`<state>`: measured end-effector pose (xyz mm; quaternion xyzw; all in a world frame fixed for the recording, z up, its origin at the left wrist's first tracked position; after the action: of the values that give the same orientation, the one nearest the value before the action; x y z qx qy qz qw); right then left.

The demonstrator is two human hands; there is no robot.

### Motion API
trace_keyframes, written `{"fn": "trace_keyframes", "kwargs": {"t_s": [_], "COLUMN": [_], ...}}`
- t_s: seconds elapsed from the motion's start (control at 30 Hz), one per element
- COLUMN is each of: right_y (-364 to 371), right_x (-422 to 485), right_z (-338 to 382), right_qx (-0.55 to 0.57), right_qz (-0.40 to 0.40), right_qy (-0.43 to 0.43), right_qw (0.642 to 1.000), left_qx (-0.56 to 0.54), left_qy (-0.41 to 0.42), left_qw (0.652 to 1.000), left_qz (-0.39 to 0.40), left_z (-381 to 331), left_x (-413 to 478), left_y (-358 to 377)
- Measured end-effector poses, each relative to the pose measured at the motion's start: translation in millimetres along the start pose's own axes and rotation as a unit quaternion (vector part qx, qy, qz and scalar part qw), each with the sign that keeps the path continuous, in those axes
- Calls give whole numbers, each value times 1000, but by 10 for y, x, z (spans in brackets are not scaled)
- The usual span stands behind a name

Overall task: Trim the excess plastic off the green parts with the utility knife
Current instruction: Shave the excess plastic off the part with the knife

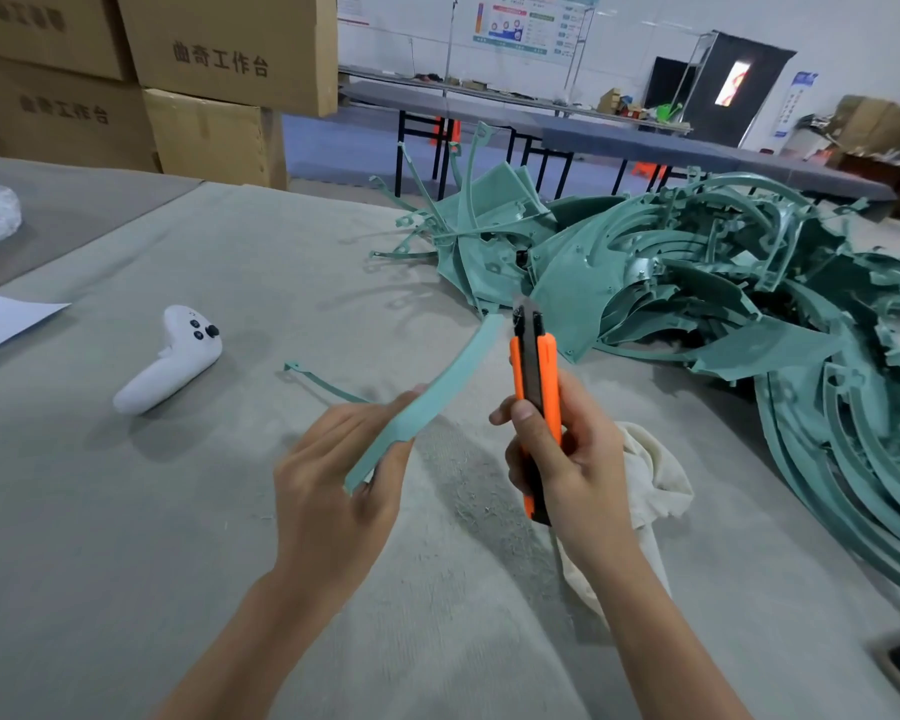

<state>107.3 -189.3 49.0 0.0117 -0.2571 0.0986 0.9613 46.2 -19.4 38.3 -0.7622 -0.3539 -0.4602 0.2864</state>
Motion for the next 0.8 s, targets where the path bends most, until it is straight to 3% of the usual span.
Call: {"fn": "trace_keyframes", "kwargs": {"t_s": [0.3,0.8], "right_y": [37,17], "right_x": [-33,-61], "right_z": [-14,17], "right_qx": [-7,-85], "right_qz": [22,-11], "right_qy": [-8,-45], "right_qw": [1000,995], "left_qx": [-19,-17], "left_qy": [19,26], "left_qw": [1000,1000], "left_qz": [-2,-2], "left_z": [5,4], "left_x": [4,-14], "left_y": [6,12]}}
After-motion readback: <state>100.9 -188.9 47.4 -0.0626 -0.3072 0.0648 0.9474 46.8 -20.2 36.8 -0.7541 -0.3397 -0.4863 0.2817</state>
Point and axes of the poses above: each hand's wrist, its own x-axis towards the middle knuckle, its own y-axis out of the palm, z = x × y, the point moved 4 cm from there along x, towards the middle knuckle, and after that the axes turned 1 degree about -z, right-handed, at the moved point
